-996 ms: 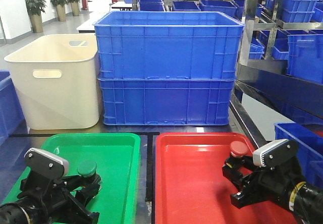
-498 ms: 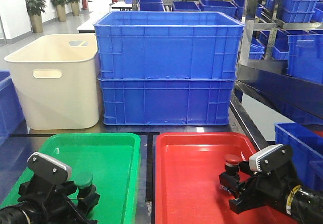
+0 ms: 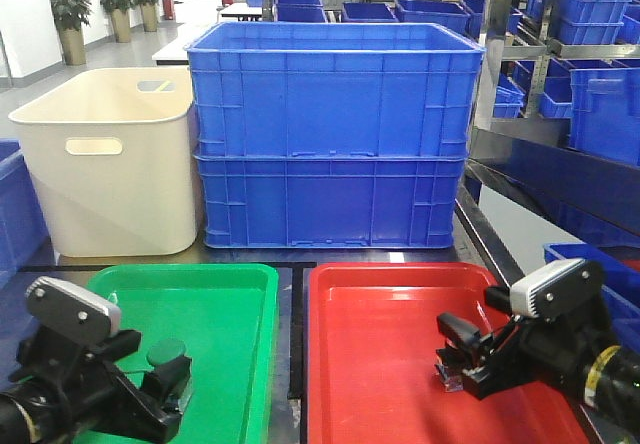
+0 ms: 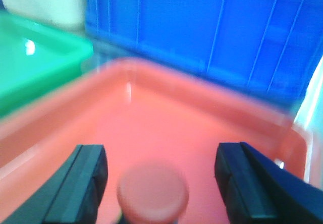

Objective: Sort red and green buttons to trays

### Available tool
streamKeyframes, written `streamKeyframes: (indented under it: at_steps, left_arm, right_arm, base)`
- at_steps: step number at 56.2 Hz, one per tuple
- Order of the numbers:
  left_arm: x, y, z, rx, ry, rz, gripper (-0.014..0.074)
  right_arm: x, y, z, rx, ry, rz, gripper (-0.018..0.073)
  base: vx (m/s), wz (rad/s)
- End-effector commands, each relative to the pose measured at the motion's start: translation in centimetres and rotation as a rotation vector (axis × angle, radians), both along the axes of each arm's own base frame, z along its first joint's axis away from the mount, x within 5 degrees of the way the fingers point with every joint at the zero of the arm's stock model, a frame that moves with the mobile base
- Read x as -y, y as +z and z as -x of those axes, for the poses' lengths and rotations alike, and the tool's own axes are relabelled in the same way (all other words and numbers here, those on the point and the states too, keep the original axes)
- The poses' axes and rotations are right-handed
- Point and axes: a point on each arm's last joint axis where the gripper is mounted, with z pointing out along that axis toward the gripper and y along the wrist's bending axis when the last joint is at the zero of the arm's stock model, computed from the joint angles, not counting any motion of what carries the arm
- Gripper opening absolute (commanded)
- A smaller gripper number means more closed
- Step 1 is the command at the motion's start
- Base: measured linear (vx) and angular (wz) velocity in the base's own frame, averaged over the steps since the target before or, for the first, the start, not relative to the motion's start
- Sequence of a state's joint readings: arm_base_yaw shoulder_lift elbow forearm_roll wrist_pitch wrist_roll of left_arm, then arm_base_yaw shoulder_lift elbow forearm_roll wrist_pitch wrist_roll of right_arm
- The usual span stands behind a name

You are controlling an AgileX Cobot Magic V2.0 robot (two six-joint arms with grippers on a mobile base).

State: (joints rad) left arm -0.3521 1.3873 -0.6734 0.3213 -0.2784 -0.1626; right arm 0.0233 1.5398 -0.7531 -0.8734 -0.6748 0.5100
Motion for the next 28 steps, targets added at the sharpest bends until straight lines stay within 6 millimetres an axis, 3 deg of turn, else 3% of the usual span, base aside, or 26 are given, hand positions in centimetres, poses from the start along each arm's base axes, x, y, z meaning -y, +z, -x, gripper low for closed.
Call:
streamKeyframes:
  at_steps: [1,10,15,24,28]
  left_arm:
    - [-0.2,4.1,0.9,0.143,-0.004,0.067,0.0536]
    - [-1.6,6.7,3.5,0.146,0.04,0.042,0.0477]
    - [-2.9,7.5,5.6,0.083,0.093,-0.003,0.0347]
    - [-5.5,7.9,10.1,-0.126,0.209,-0.038,-0.0003]
    - [-6.0,7.7,11.9,-0.174,0.218,-0.012,-0.0006]
  right_arm:
    - [-0.3,4.9,1.3,0.192,0.045,-0.06,0.0522]
    - [-0.4,8.6,4.4,0.252,0.062,-0.057,0.0442]
    - [-0.1,10.1,6.8,0.206,0.039,0.009,0.0307]
    - [-0.3,11.6,11.4,0.091,0.092,0.062,-0.0015]
    - [-0.7,11.4,13.0,0.011,0.147,0.007,-0.0013]
  base:
    - [0.0,0.0]
    - [0.0,0.0]
    - [0.0,0.0]
    - [0.0,0.0]
    - [0.0,0.0]
